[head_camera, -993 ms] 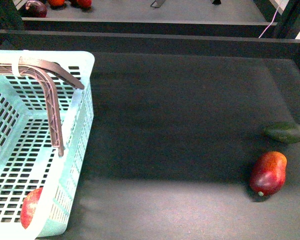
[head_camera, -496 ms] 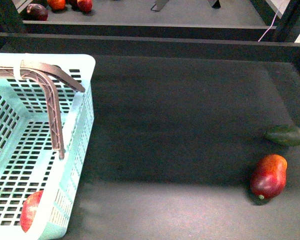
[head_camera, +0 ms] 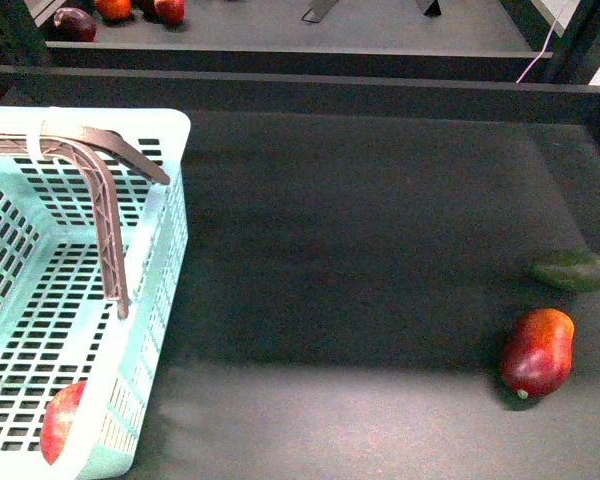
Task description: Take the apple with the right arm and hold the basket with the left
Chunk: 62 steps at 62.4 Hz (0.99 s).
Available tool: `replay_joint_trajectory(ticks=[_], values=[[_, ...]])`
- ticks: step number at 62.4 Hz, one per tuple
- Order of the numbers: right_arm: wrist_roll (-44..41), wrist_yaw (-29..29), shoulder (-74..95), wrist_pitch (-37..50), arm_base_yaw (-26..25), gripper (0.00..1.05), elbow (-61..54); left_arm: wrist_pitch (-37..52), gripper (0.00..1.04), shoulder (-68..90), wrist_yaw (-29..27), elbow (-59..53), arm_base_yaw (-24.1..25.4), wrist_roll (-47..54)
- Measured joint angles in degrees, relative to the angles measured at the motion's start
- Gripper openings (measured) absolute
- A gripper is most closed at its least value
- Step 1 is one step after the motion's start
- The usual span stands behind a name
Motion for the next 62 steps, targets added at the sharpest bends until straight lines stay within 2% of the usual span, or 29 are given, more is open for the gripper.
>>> replay_joint_trajectory(ticks=[29, 53, 57, 62], values=[[0.00, 0.00, 0.00, 0.00, 0.00, 0.96, 0.00, -12.98, 0.03, -13.53, 0.00, -0.02, 0.00, 0.02], [0.00, 0.00, 0.00, 0.00, 0.00, 0.96, 0.00, -19.34, 0.03, -19.89, 0.00, -0.02, 0.00, 0.02], [0.00, 0.00, 0.00, 0.00, 0.00, 0.96, 0.00, -26.14, 0.03, -24.81, 0.00, 0.00, 0.00, 0.04], [0.00, 0.00, 0.00, 0.00, 0.00, 0.96, 0.00, -29.14, 0.03, -29.03, -0.02, 0.00, 0.00, 0.04]])
